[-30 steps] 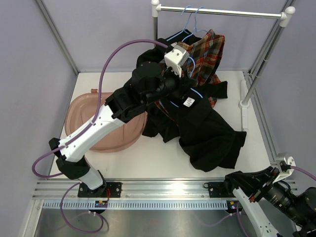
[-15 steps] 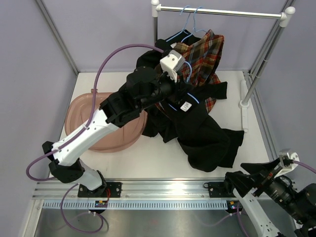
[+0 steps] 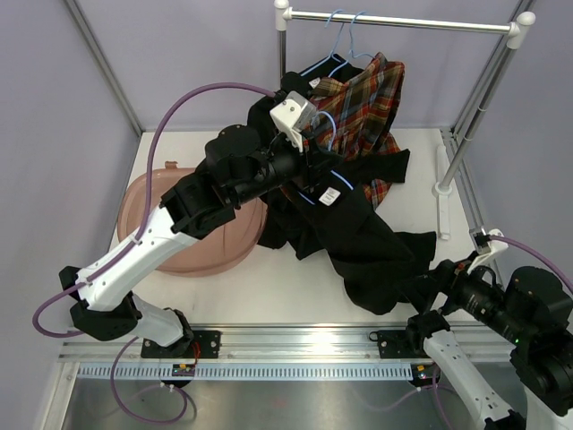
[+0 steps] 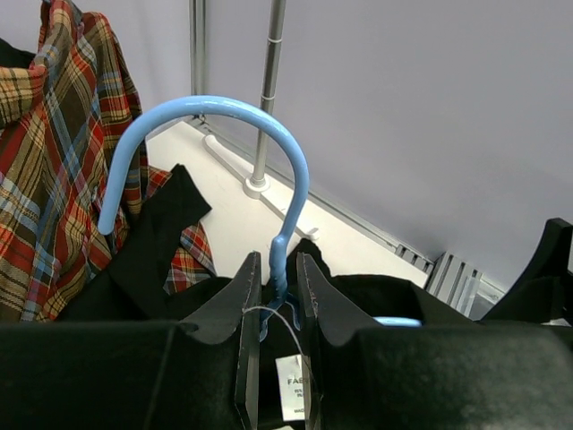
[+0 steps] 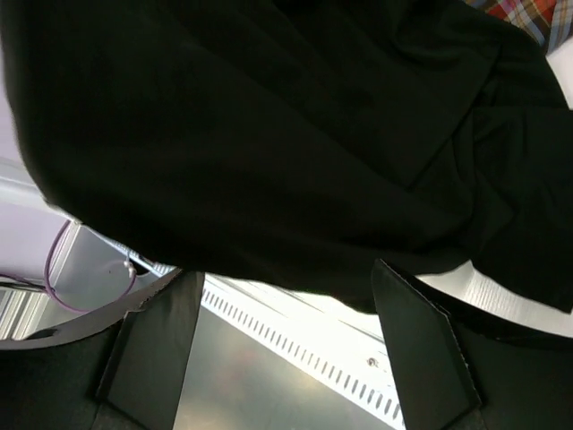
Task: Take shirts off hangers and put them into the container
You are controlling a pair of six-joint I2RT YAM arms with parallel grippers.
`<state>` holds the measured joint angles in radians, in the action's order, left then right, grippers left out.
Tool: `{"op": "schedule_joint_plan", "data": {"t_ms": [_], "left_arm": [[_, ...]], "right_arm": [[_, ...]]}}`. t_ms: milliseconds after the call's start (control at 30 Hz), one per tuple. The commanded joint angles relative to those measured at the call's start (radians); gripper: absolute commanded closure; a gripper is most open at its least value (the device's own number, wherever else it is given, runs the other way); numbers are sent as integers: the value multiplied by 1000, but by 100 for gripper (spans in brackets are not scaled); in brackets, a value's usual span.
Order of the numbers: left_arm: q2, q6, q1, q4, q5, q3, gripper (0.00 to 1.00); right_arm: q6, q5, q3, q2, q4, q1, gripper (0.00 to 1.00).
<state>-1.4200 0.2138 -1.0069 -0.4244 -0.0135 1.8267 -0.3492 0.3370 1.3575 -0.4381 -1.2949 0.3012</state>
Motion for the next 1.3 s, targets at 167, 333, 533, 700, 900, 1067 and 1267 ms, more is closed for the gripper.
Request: {"op": "schedule_joint_plan", "data": {"t_ms": [167, 333, 533, 700, 900, 1067, 1267], "left_arm": [[13, 1, 2, 92, 7, -14, 100], [-14, -13, 1, 75, -11, 19, 100], [-83, -42, 17, 26, -147, 114, 100], [-119, -44, 42, -1, -252, 194, 100], [-119, -21, 59, 36, -315, 223, 100], [-114, 5, 63, 42, -330, 259, 100], [-106, 84, 62, 35, -362, 307, 100]], "right_arm": [[21, 45, 31, -66, 111, 6, 36], [-11, 71, 8, -32, 101, 6, 100], [-71, 56, 95, 83, 20, 6, 100], [-106, 43, 221, 209, -38, 1, 100], [-123, 76, 333, 300, -106, -8, 100], [-140, 74, 406, 392, -129, -14, 100], [-183, 115, 399, 509, -112, -16, 100]]}}
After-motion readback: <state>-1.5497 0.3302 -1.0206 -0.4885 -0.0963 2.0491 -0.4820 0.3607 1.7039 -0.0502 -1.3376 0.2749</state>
